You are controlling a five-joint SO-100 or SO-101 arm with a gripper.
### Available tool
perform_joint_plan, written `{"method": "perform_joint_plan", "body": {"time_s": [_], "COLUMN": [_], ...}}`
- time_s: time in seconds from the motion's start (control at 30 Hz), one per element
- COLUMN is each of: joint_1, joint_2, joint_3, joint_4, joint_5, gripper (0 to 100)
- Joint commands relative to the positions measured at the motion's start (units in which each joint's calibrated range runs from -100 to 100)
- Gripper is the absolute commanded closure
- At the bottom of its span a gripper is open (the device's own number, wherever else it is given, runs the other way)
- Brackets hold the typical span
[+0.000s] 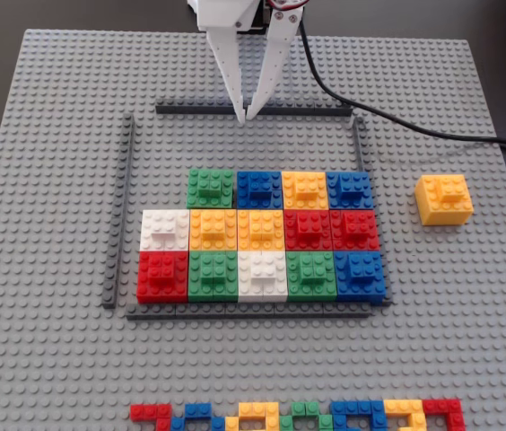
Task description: Grab the cube and place it into the grid
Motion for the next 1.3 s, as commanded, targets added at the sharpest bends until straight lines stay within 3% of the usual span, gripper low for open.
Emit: {"method": "perform_joint_plan", "body": {"time_s": [0.0, 1.27], "joint_1": [0.82, 0.15], "joint_2": [-2.04, -0.75], "joint_3": [0.53, -4.09], "joint_4": [-0.86, 0.85], "joint_5": [1.66, 1.51], "gripper": [100, 100]}}
